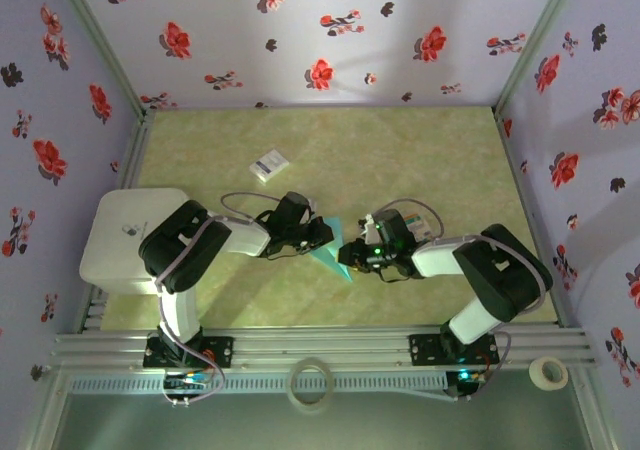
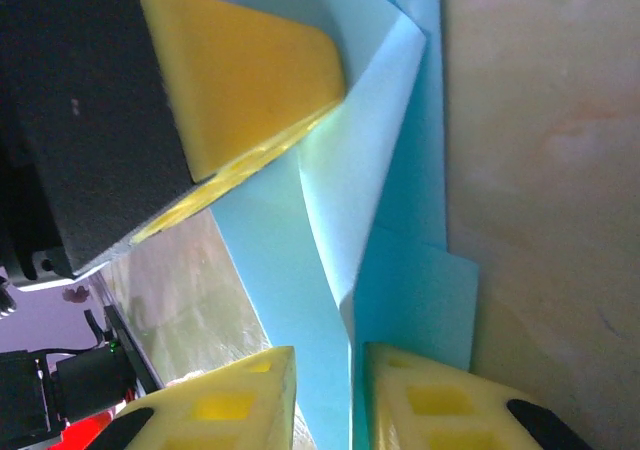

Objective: Fold a paper plane with a square sheet of paper (pick it up from the middle)

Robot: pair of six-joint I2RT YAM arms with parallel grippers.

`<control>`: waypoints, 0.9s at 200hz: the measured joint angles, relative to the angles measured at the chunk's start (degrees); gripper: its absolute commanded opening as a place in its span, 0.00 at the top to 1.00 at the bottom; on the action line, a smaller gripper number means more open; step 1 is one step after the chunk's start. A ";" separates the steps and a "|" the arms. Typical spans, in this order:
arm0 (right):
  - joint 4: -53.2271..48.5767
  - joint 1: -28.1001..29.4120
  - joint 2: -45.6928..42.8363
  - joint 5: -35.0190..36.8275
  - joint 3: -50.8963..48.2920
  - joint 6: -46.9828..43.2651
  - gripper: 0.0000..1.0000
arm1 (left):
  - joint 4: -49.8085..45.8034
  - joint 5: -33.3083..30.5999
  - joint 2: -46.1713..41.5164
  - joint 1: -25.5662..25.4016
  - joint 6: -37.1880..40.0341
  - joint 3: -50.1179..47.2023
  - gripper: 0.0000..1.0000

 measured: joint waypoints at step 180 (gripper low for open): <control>-1.68 0.31 -5.38 1.09 -5.07 1.77 0.85 | 2.40 0.31 0.07 0.35 -0.04 -1.07 0.94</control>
